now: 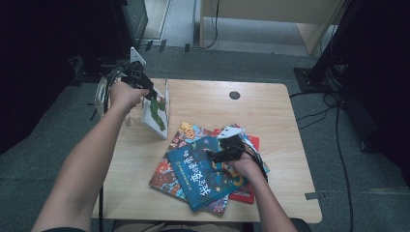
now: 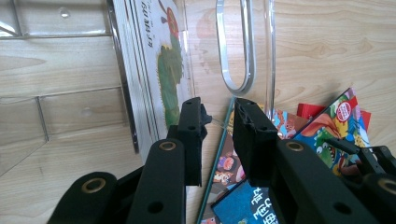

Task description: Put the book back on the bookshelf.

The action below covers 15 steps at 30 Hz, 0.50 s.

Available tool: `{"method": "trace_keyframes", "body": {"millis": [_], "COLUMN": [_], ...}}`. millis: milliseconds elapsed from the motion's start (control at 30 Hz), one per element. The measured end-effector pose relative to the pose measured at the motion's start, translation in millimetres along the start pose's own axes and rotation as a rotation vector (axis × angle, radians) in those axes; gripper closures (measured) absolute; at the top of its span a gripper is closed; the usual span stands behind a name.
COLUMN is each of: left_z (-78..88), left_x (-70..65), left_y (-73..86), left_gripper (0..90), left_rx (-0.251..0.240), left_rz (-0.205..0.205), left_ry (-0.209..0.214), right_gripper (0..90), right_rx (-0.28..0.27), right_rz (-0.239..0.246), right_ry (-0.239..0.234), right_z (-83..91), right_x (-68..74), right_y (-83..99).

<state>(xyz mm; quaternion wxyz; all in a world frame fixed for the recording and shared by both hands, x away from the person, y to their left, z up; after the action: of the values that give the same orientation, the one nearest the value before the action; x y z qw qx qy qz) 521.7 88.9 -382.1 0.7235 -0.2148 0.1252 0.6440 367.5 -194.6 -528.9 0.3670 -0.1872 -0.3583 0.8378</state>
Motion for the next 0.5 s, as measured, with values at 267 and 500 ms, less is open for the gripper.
{"method": "trace_keyframes", "body": {"millis": [267, 500], "left_z": [6.0, 9.9], "left_x": [1.9, 3.4], "left_y": [6.5, 14.0], "left_gripper": [70.4, 69.5], "left_rx": [-0.013, -0.025], "left_rz": [-0.014, -0.022], "left_ry": [0.022, 0.051], "right_gripper": [14.4, 14.5], "right_rx": [0.0, 0.0], "right_rz": [0.0, 0.0], "right_ry": [0.0, -0.001], "right_z": [0.0, 0.0], "right_x": [0.0, -0.1], "right_y": [0.0, 0.0]}}
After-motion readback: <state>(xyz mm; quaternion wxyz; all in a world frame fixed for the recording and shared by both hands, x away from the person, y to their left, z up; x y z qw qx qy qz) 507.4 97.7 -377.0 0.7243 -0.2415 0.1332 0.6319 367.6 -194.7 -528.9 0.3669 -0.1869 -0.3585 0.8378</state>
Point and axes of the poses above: each handheld gripper's, and its own axes: z roughly backward along the jaws, y roughly out of its underside, x roughly to its left, the point moved 5 cm from there along -z, roughly forward along the jaws, and after that the axes turned 6 degrees about y, right-handed, at the moved point
